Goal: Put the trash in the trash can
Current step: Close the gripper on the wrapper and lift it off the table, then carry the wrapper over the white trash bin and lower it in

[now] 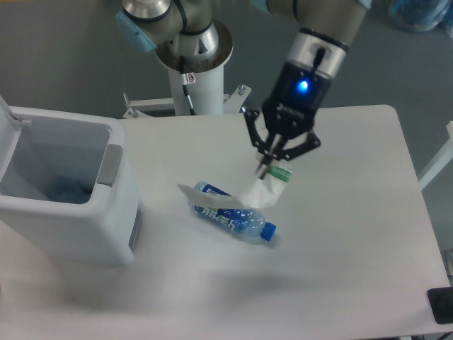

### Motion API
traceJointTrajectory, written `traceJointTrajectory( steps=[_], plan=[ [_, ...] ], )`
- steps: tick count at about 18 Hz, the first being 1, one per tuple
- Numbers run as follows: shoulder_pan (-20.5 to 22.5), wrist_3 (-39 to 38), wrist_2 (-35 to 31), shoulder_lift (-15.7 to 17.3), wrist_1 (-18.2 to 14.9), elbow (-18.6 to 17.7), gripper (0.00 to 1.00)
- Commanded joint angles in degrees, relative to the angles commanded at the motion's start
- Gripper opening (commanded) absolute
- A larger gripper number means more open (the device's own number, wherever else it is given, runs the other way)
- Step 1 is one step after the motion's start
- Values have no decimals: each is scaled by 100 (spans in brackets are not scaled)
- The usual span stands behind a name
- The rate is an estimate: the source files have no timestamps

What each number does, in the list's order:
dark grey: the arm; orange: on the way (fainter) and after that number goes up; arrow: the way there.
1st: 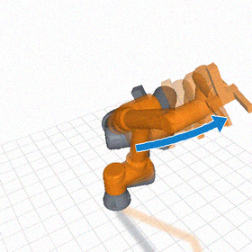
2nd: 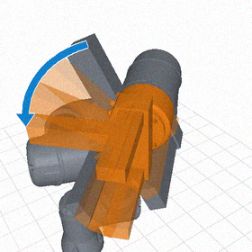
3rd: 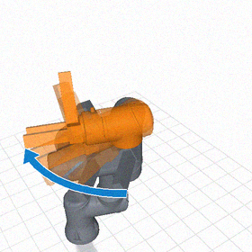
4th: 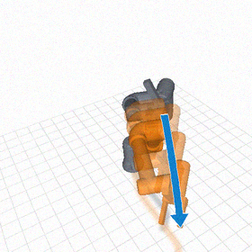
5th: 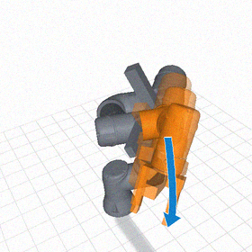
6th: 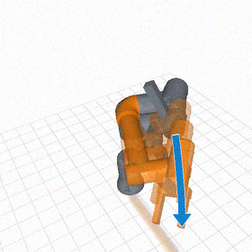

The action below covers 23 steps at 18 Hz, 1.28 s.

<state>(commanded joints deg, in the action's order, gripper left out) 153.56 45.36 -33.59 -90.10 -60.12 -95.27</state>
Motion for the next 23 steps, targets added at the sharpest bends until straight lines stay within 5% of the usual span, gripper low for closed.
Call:
traceJointTrajectory(
  steps=[10, 23],
  plan=[
    [-1002, -212, 186, 599, 44, -44, 0],
    [-1926, 333, 107, -140, 105, -79, 0]
  ],
)
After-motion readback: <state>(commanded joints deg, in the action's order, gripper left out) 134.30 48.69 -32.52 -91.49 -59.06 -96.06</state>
